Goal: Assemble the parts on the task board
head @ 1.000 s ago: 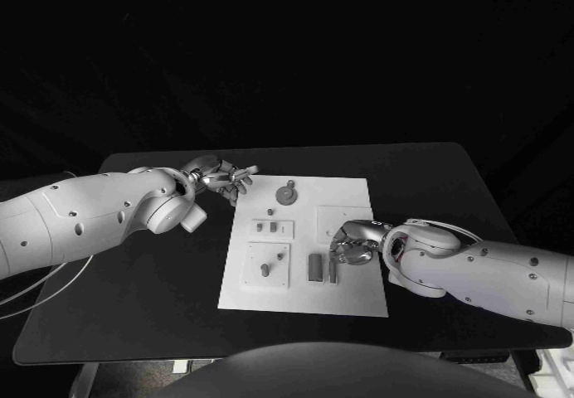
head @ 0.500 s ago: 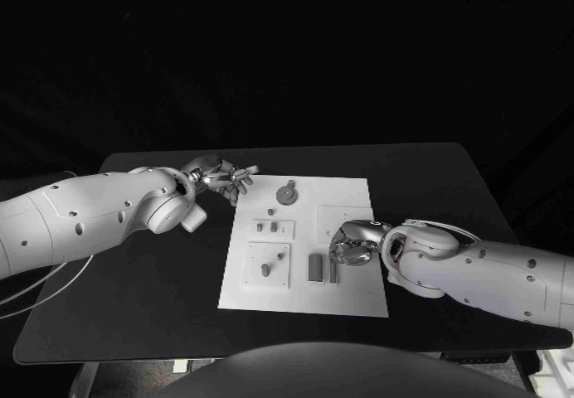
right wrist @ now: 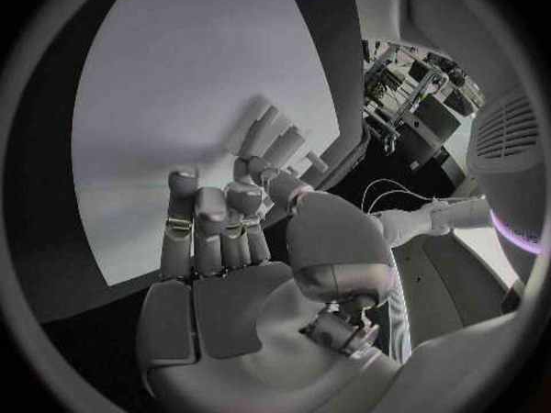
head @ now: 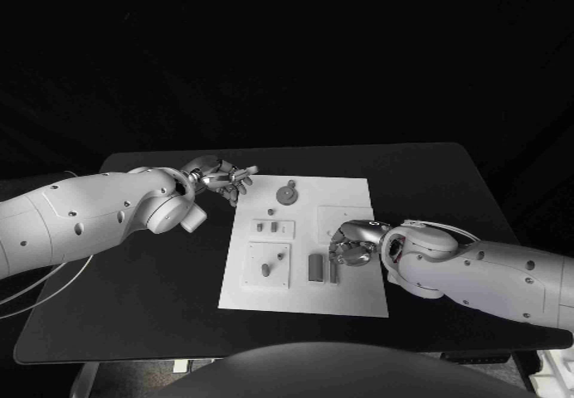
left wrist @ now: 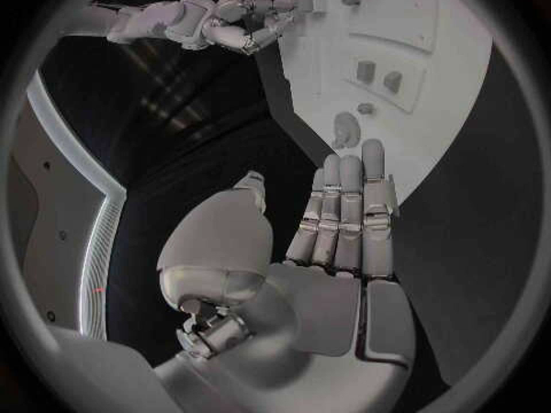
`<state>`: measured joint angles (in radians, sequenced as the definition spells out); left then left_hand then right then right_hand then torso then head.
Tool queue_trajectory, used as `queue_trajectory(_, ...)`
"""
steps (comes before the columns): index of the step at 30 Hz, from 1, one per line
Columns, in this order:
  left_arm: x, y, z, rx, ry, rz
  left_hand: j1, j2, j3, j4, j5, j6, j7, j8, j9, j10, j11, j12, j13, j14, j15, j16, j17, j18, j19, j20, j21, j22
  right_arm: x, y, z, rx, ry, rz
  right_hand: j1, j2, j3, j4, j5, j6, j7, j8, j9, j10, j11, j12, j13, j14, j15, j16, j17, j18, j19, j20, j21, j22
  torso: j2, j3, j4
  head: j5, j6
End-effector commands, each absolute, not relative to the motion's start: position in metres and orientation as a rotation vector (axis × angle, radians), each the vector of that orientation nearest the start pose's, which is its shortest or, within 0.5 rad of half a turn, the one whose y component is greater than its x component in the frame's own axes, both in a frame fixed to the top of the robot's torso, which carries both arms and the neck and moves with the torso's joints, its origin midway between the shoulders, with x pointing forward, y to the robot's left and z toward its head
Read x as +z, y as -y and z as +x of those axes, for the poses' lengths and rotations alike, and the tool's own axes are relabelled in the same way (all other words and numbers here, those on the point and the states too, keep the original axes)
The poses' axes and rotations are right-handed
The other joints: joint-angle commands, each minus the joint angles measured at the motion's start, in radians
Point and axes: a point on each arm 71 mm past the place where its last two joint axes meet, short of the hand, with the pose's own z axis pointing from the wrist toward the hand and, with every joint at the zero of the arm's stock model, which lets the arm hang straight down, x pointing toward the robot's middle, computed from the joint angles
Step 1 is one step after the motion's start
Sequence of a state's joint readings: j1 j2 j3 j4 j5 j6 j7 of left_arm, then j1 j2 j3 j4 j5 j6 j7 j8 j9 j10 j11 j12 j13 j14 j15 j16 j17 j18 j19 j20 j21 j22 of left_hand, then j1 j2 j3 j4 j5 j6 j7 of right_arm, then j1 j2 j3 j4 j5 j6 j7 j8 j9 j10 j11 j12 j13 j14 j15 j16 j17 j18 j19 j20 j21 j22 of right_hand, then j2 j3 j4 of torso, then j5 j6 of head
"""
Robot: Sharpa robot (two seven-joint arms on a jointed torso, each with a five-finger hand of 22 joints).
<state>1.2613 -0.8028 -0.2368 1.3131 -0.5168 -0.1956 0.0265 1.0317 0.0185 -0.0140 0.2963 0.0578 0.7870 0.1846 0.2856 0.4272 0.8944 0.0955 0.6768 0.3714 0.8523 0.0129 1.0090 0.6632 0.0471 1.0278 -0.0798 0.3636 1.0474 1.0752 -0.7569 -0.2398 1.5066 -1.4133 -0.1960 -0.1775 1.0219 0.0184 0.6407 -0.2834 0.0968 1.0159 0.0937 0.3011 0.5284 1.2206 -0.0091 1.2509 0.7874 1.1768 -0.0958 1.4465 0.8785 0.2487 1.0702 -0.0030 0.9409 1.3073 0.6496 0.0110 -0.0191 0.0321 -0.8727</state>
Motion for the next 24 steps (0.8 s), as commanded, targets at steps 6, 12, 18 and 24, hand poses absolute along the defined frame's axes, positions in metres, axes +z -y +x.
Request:
queue_trajectory(6,-0.246,-0.250,0.503,-0.951,-1.970,-0.701,-0.004,0.003,0.002,0.001,-0.005,0.001,0.008,0.006,-0.002,-0.007,0.002,0.006,-0.001,-0.006,-0.001,0.002,0.002,0.041,-0.002,-0.007,-0.004,0.001,-0.323,0.171,0.414,0.614,-2.094,-0.255,0.006,-0.002,0.000,-0.004,0.001,0.007,0.003,0.002,0.000,0.001,-0.004,0.006,0.002,-0.002,-0.007,0.002,0.002,0.013,-0.006,0.002,0.006,0.015,-0.001,-0.0001,-0.0005,0.000,0.000)
queue_trajectory(12,-0.246,-0.250,0.503,-0.950,-1.970,-0.702,-0.004,0.003,0.002,0.001,-0.005,0.001,0.008,0.006,-0.002,-0.007,0.002,0.006,-0.001,-0.006,-0.001,0.002,0.002,0.041,-0.002,-0.007,-0.004,0.001,-0.319,0.171,0.416,0.655,-2.045,-0.193,0.010,-0.001,0.001,-0.006,-0.004,0.013,0.001,0.006,0.001,0.002,-0.008,0.006,0.001,-0.001,-0.008,0.003,0.002,0.013,-0.004,0.001,0.007,0.015,-0.001,-0.0007,-0.0005,0.000,0.000)
queue_trajectory(18,-0.246,-0.250,0.503,-0.950,-1.970,-0.701,-0.004,0.003,0.002,0.001,-0.005,0.001,0.008,0.006,-0.002,-0.007,0.002,0.006,-0.001,-0.006,-0.001,0.002,0.002,0.041,-0.002,-0.007,-0.004,0.001,-0.315,0.171,0.417,0.710,-2.004,-0.124,0.010,-0.001,0.001,-0.006,-0.004,0.013,0.001,0.006,0.001,0.002,-0.008,0.006,0.001,-0.001,-0.008,0.003,0.002,0.013,-0.004,0.001,0.007,0.015,-0.001,-0.0012,0.0001,-0.001,0.000)
queue_trajectory(24,-0.246,-0.250,0.503,-0.951,-1.971,-0.701,-0.004,0.003,0.002,0.001,-0.005,0.001,0.008,0.006,-0.002,-0.007,0.002,0.006,-0.001,-0.006,-0.001,0.002,0.002,0.041,-0.002,-0.007,-0.004,0.001,-0.312,0.172,0.416,0.726,-1.976,-0.086,0.010,-0.001,0.001,-0.006,-0.004,0.013,0.001,0.006,0.001,0.002,-0.008,0.006,0.001,-0.001,-0.008,0.003,0.002,0.013,-0.004,0.001,0.007,0.015,-0.001,-0.0013,0.0002,-0.002,0.000)
